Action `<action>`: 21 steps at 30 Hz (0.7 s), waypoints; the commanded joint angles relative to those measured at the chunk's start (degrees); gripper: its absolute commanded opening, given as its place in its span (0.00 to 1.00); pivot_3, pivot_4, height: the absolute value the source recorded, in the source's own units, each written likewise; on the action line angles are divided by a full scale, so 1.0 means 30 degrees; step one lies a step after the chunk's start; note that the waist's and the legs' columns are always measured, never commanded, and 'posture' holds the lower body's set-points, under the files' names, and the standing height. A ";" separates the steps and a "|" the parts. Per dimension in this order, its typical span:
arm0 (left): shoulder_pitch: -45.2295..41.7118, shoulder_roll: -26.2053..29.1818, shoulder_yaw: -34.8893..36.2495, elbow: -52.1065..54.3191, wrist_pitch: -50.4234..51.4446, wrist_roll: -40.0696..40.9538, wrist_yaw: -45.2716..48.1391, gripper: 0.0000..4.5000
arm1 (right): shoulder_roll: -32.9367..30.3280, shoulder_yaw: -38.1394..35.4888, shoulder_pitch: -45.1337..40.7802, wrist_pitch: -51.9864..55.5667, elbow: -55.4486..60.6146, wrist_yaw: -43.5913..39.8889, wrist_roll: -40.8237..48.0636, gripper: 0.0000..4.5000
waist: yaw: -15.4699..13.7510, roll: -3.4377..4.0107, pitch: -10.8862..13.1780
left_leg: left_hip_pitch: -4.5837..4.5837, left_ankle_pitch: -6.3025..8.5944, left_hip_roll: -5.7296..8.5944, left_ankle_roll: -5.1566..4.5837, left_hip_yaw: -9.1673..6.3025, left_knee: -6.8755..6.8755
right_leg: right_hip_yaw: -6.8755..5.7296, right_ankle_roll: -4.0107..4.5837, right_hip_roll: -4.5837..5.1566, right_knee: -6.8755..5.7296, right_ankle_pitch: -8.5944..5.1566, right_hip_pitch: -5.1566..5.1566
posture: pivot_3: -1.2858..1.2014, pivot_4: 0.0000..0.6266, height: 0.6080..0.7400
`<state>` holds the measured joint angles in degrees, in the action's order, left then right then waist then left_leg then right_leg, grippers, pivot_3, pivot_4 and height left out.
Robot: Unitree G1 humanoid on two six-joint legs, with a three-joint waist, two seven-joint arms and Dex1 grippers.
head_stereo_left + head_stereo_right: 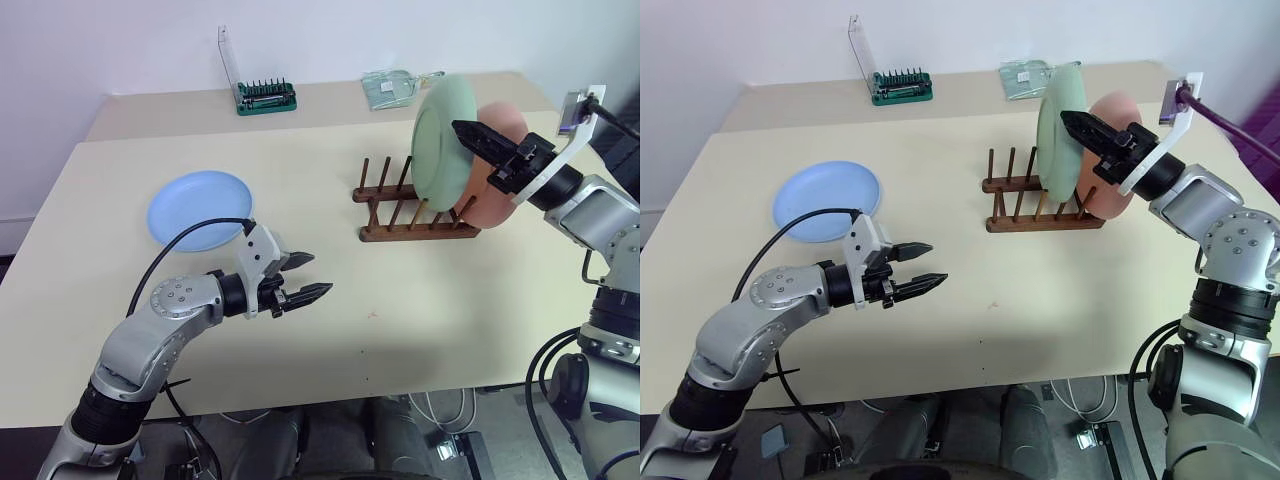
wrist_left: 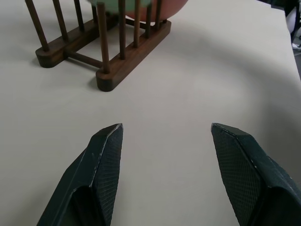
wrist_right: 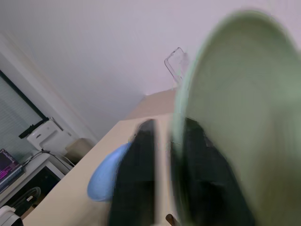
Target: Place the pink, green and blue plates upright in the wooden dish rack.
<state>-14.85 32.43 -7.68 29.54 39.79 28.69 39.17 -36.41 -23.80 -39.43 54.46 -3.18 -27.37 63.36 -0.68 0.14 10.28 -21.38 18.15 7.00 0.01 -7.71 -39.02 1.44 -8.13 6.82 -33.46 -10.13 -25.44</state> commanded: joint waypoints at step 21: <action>-0.5950 -0.8465 0.9319 -0.4817 0.3977 -0.9517 -2.2025 0.99 | -0.0397 1.0892 -0.0320 -1.1906 0.8082 -0.5091 -1.4156 0.78 | 0.0030 -0.0062 -0.0018 | -0.0008 -0.0014 -0.0004 0.0033 -0.0004 0.0009 | -0.0009 -0.0009 -0.0015 0.0000 0.0003 -0.0042 | 0.52 0.24 1.00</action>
<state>-32.11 6.99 18.17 14.39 49.60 1.19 -25.50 -38.55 7.05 -40.90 18.51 17.71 -41.79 20.90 -0.59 -0.04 10.22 -21.40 18.11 6.99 0.11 -7.75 -39.05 1.39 -8.15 6.77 -33.46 -10.12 -25.55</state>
